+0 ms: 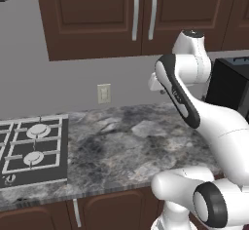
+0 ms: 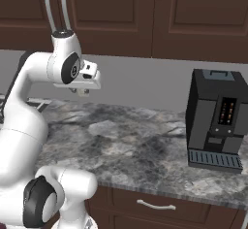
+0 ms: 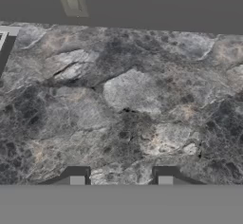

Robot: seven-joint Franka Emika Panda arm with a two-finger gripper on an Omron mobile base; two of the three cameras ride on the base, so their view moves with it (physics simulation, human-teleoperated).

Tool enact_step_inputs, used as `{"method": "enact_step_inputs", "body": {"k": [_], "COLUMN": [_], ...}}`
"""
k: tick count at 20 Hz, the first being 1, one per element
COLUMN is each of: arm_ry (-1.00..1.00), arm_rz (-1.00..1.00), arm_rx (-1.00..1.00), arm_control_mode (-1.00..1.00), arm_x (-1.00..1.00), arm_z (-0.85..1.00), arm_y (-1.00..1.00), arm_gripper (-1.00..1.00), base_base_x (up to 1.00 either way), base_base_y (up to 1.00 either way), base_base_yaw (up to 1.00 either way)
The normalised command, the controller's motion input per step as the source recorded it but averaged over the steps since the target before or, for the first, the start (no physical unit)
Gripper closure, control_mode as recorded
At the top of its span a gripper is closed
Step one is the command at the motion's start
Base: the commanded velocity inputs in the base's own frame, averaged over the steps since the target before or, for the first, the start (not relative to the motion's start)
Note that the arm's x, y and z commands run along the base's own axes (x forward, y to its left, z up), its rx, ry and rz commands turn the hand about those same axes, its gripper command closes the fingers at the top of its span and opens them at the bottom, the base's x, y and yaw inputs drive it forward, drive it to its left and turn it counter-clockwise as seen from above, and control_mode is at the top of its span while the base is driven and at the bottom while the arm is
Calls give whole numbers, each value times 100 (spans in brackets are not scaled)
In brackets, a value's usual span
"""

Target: Move the bowls from the cabinet to the plates on the dining table.

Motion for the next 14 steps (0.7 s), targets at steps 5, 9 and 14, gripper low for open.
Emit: {"method": "enact_step_inputs", "body": {"k": [5, 9, 14], "arm_ry": [-4, -7, -5], "arm_rz": [0, 1, 1], "arm_rx": [-1, -2, 0], "arm_control_mode": [-100, -100, -100], "arm_x": [-10, -15, -20], "arm_z": [7, 36, 31], "arm_y": [7, 7, 6], "arm_gripper": [-100, -100, -100], "base_base_x": [0, 0, 0], "base_base_y": [0, 0, 0], "base_base_yaw": [0, 0, 0]}}
